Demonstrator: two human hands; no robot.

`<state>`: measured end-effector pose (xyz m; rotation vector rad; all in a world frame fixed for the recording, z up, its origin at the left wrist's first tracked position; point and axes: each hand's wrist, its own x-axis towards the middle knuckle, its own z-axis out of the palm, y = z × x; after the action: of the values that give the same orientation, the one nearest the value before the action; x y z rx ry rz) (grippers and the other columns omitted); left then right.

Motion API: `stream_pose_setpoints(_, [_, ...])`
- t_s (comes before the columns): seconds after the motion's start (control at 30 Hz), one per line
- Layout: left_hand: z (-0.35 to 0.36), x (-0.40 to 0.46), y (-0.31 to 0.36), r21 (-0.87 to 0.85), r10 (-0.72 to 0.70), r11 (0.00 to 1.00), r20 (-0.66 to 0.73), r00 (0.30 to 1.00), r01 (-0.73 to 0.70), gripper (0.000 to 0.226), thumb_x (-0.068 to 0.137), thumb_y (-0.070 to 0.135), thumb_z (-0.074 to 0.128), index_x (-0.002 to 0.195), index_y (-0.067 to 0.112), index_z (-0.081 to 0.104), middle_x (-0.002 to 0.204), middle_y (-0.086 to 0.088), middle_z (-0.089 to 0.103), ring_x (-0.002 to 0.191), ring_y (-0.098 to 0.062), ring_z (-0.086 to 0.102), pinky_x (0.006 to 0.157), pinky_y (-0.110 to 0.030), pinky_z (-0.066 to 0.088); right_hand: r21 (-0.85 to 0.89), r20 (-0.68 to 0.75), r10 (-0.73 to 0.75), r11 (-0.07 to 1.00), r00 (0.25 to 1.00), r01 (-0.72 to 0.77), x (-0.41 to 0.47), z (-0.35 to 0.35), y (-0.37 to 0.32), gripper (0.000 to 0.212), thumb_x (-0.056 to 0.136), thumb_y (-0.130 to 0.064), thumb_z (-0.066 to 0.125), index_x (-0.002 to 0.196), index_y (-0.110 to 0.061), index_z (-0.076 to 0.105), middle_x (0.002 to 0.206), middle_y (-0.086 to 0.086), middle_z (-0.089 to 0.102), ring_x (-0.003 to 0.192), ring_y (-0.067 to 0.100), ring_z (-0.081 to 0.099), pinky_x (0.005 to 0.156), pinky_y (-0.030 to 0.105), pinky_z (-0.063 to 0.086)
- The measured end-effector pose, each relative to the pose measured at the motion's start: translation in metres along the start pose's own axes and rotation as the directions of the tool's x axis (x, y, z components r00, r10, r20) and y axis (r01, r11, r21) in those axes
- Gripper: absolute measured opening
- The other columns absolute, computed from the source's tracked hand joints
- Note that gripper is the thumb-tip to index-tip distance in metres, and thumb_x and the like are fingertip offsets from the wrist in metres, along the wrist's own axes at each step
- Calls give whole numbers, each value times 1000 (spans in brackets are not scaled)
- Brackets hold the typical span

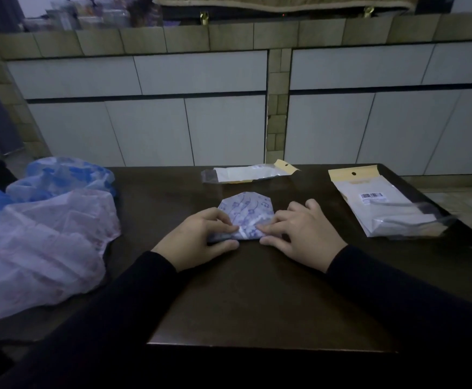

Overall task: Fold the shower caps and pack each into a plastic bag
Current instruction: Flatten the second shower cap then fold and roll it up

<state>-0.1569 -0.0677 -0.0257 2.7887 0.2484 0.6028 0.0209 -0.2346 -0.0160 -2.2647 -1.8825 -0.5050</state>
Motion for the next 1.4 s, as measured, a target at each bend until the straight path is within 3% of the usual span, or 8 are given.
stream_pose_setpoints(0.17, [-5, 1, -6, -47, -63, 997, 21, 998, 64, 38, 80, 42, 69, 114, 25, 70, 95, 23, 51, 87, 8, 53, 70, -7, 40, 77, 65, 62, 995, 996, -67, 2, 1, 2, 41, 92, -60, 42, 127, -44, 55, 114, -19, 60, 96, 6, 44, 86, 32, 30])
stream_pose_setpoints(0.33, [-6, -2, -11, -80, -115, 990, 16, 993, 116, 37, 79, 48, 66, 108, 27, 74, 97, 20, 56, 85, 6, 56, 69, -8, 40, 97, 80, 101, 989, 992, -108, 3, 3, 9, 43, 91, -63, 40, 126, -45, 56, 112, -19, 62, 94, 5, 43, 83, 31, 28])
stream_pose_setpoints(0.63, [-7, -5, -7, -33, -76, 997, 1, 997, 76, 31, 86, 47, 58, 104, 28, 74, 93, 17, 58, 81, 2, 57, 68, -11, 42, 84, 18, 6, 996, 1000, -7, -3, -2, 11, 41, 94, -58, 38, 119, -40, 64, 102, -16, 69, 84, 5, 47, 82, 30, 26])
stream_pose_setpoints(0.97, [-3, 0, -3, -109, -199, 974, -1, 980, 198, 12, 93, 28, 59, 95, 26, 71, 84, 21, 61, 79, 7, 57, 69, -7, 39, 270, 205, 194, 931, 959, -246, 14, -11, 12, 31, 94, -49, 50, 103, -29, 72, 99, -10, 70, 96, 8, 57, 104, 35, 30])
stream_pose_setpoints(1.1, [-3, 3, 1, -180, -231, 958, -32, 972, 222, 16, 93, 27, 61, 85, 40, 55, 78, 11, 66, 76, 1, 62, 69, -16, 45, 289, 292, 286, 883, 913, -369, 23, -10, 10, 31, 94, -48, 51, 101, -26, 72, 101, -9, 69, 100, 9, 57, 106, 40, 28])
stream_pose_setpoints(1.2, [-2, 6, 2, -169, -227, 961, -39, 973, 217, 17, 93, 24, 59, 87, 39, 55, 87, 8, 67, 82, -3, 64, 79, -27, 53, 195, 271, 334, 899, 903, -391, 23, -8, 2, 30, 97, -46, 47, 111, -29, 67, 114, -9, 66, 109, 12, 55, 105, 42, 28])
stream_pose_setpoints(1.3, [1, 8, 0, -61, -194, 980, -80, 978, 190, 13, 90, 26, 63, 88, 38, 62, 98, 12, 59, 86, -3, 55, 80, -27, 49, 92, 161, 344, 928, 925, -361, 18, -3, -8, 26, 98, -42, 44, 112, -33, 64, 112, -8, 63, 105, 14, 52, 97, 40, 32])
stream_pose_setpoints(1.4, [3, 9, -1, 146, -20, 988, -193, 981, 49, 10, 85, 25, 69, 94, 28, 72, 106, 8, 55, 93, -4, 40, 82, -27, 44, 80, -11, 304, 950, 953, -302, 11, 0, -8, 27, 96, -45, 45, 118, -37, 59, 116, -9, 56, 106, 13, 48, 94, 38, 33])
